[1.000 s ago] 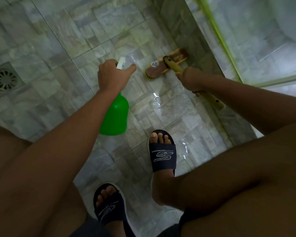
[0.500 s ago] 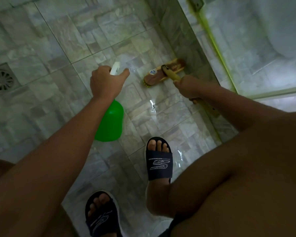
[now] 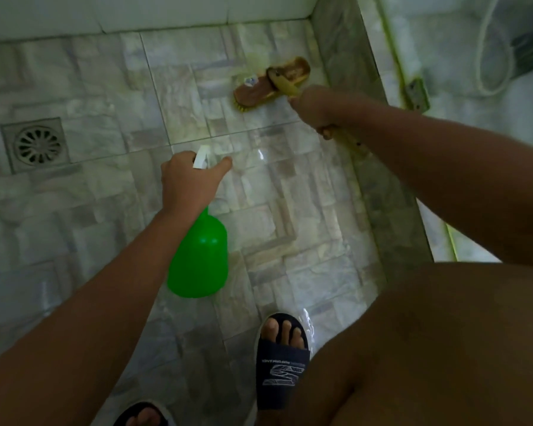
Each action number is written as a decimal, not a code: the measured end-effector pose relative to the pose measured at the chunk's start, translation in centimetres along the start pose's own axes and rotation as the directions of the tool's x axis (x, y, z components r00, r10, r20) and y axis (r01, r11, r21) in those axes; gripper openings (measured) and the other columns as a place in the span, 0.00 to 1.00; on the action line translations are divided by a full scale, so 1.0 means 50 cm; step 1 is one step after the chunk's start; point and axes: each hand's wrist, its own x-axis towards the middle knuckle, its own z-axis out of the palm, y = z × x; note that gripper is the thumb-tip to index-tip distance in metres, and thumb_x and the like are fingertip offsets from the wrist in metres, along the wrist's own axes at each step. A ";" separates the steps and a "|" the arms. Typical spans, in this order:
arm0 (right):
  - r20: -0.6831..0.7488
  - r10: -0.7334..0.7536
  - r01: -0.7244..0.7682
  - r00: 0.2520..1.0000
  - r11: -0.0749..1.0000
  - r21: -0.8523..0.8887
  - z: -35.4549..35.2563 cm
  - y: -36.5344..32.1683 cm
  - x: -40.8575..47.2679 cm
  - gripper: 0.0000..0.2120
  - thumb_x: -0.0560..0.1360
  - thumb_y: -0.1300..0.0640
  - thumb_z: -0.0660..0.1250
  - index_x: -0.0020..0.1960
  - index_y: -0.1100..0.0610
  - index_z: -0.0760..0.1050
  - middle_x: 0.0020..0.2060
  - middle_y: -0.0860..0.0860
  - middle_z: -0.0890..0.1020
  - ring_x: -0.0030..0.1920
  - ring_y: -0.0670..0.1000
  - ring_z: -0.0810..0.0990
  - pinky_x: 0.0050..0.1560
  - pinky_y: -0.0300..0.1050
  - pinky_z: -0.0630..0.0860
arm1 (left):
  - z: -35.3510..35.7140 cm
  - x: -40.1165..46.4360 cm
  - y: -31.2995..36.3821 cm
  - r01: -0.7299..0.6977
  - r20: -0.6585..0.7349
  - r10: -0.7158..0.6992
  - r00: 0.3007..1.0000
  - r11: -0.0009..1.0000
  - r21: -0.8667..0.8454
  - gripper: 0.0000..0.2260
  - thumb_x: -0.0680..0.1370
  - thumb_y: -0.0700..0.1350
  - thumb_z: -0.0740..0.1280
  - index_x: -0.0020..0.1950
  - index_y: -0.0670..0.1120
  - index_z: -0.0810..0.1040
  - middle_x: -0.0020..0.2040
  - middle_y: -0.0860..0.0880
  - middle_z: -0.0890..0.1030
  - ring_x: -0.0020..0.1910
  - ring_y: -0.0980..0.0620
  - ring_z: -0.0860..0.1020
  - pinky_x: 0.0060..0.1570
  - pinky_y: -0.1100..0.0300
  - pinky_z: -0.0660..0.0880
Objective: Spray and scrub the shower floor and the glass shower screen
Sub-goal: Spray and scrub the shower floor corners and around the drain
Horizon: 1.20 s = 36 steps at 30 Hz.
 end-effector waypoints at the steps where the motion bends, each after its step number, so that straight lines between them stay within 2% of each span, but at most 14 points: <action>1: -0.016 -0.009 0.009 1.000 0.999 -0.036 0.009 0.017 -0.019 0.16 0.84 0.48 0.51 0.55 0.57 0.72 0.40 0.57 0.75 0.34 0.55 0.74 0.36 0.48 0.73 | -0.003 0.004 0.005 0.014 -0.001 -0.014 1.000 1.000 0.006 0.26 0.73 0.60 0.76 0.29 0.49 0.65 0.29 0.51 0.70 0.38 0.46 0.74 0.39 0.56 0.65; 2: -0.025 -0.002 0.001 1.000 0.998 -0.055 0.022 0.040 -0.042 0.16 0.84 0.47 0.52 0.52 0.57 0.71 0.40 0.56 0.76 0.35 0.55 0.74 0.38 0.46 0.71 | -0.005 0.007 0.010 0.026 -0.001 -0.026 1.000 1.000 0.010 0.26 0.74 0.59 0.76 0.29 0.48 0.65 0.29 0.50 0.70 0.36 0.46 0.73 0.38 0.56 0.64; 5: 0.054 -0.009 0.014 0.999 0.995 -0.096 0.063 0.120 -0.123 0.18 0.85 0.49 0.52 0.44 0.59 0.70 0.34 0.53 0.73 0.34 0.55 0.74 0.31 0.42 0.65 | -0.004 0.006 0.017 0.048 0.016 -0.048 0.999 0.999 0.002 0.26 0.75 0.58 0.76 0.28 0.49 0.66 0.28 0.48 0.72 0.33 0.48 0.73 0.37 0.58 0.66; 8: 0.100 0.033 -0.014 0.994 0.982 -0.188 0.092 0.179 -0.170 0.21 0.85 0.47 0.52 0.37 0.57 0.69 0.34 0.55 0.74 0.39 0.58 0.76 0.39 0.44 0.66 | 0.005 0.004 0.006 0.091 0.036 -0.094 0.995 0.992 0.088 0.25 0.73 0.67 0.72 0.34 0.46 0.74 0.36 0.40 0.80 0.40 0.44 0.80 0.38 0.55 0.71; 10: 0.081 0.009 0.009 0.997 0.977 -0.214 0.107 0.189 -0.170 0.22 0.84 0.45 0.53 0.34 0.53 0.63 0.30 0.51 0.70 0.34 0.55 0.73 0.40 0.44 0.66 | 0.001 0.003 -0.003 0.106 0.000 -0.107 0.994 0.987 0.121 0.27 0.73 0.68 0.72 0.33 0.45 0.74 0.32 0.45 0.77 0.37 0.42 0.80 0.36 0.55 0.68; 12: 0.077 -0.017 0.034 0.997 0.973 -0.227 0.117 0.181 -0.161 0.21 0.84 0.44 0.52 0.36 0.53 0.64 0.31 0.50 0.69 0.32 0.53 0.71 0.40 0.44 0.66 | -0.007 0.000 -0.005 0.114 -0.037 -0.110 0.993 0.988 0.109 0.27 0.74 0.64 0.74 0.29 0.46 0.70 0.27 0.49 0.72 0.33 0.43 0.76 0.35 0.56 0.65; 15: 0.087 -0.035 0.053 0.996 0.977 -0.209 0.126 0.149 -0.139 0.19 0.84 0.43 0.51 0.47 0.57 0.68 0.39 0.53 0.75 0.37 0.54 0.73 0.40 0.46 0.67 | -0.016 0.001 -0.007 0.113 -0.037 -0.110 0.993 0.992 0.063 0.25 0.73 0.62 0.76 0.28 0.48 0.71 0.26 0.50 0.72 0.33 0.44 0.77 0.35 0.57 0.66; 18: 0.080 -0.100 0.113 0.992 0.975 -0.192 0.127 0.084 -0.098 0.20 0.83 0.41 0.51 0.51 0.57 0.69 0.47 0.58 0.79 0.39 0.57 0.78 0.41 0.49 0.76 | -0.023 0.011 0.000 0.104 -0.067 -0.099 0.993 0.992 0.072 0.25 0.73 0.63 0.75 0.28 0.48 0.71 0.27 0.50 0.72 0.34 0.43 0.79 0.37 0.55 0.68; 19: 0.075 -0.118 0.130 0.990 0.973 -0.189 0.124 0.050 -0.081 0.20 0.82 0.40 0.51 0.52 0.57 0.68 0.45 0.58 0.79 0.36 0.57 0.80 0.36 0.50 0.79 | -0.026 0.014 0.003 0.098 -0.090 -0.091 0.992 0.992 0.080 0.25 0.73 0.64 0.75 0.28 0.49 0.71 0.27 0.51 0.72 0.34 0.44 0.77 0.37 0.55 0.67; 21: 0.068 -0.148 0.157 0.987 0.975 -0.155 0.106 -0.030 -0.041 0.19 0.83 0.40 0.51 0.53 0.56 0.66 0.39 0.56 0.78 0.27 0.55 0.79 0.26 0.46 0.76 | -0.034 0.020 0.007 0.086 -0.126 -0.078 0.989 0.994 0.060 0.26 0.74 0.62 0.75 0.27 0.49 0.69 0.26 0.51 0.70 0.32 0.46 0.74 0.36 0.54 0.66; 27: 0.063 -0.200 0.202 0.978 0.979 -0.035 0.014 -0.198 0.050 0.18 0.84 0.45 0.50 0.40 0.55 0.65 0.34 0.56 0.73 0.24 0.52 0.70 0.24 0.40 0.70 | -0.063 0.032 0.002 0.097 -0.167 -0.099 0.981 0.995 -0.018 0.22 0.75 0.60 0.75 0.31 0.45 0.76 0.29 0.49 0.73 0.34 0.46 0.77 0.38 0.54 0.71; 32: 0.079 -0.114 0.119 0.990 0.991 -0.054 0.064 -0.103 -0.020 0.20 0.83 0.43 0.52 0.52 0.60 0.68 0.36 0.56 0.76 0.25 0.54 0.76 0.21 0.41 0.70 | -0.057 0.047 0.031 0.000 -0.131 -0.008 0.991 0.998 -0.060 0.25 0.74 0.56 0.77 0.27 0.50 0.67 0.25 0.52 0.68 0.27 0.55 0.68 0.34 0.57 0.64; 34: 0.073 -0.070 0.074 0.995 0.995 -0.060 0.084 -0.030 -0.055 0.20 0.83 0.42 0.53 0.52 0.60 0.68 0.35 0.54 0.75 0.26 0.53 0.76 0.19 0.39 0.68 | -0.048 0.057 0.052 -0.054 -0.104 0.051 0.993 0.998 -0.028 0.25 0.73 0.58 0.76 0.28 0.49 0.67 0.25 0.52 0.67 0.26 0.53 0.68 0.33 0.56 0.63; 36: 0.061 -0.007 0.010 0.998 0.999 -0.046 0.088 0.045 -0.085 0.21 0.83 0.42 0.52 0.52 0.60 0.70 0.34 0.53 0.75 0.26 0.53 0.75 0.22 0.40 0.68 | -0.036 0.066 0.076 -0.074 -0.065 0.073 0.995 0.997 -0.015 0.25 0.72 0.60 0.76 0.29 0.48 0.67 0.26 0.51 0.68 0.29 0.49 0.70 0.34 0.55 0.64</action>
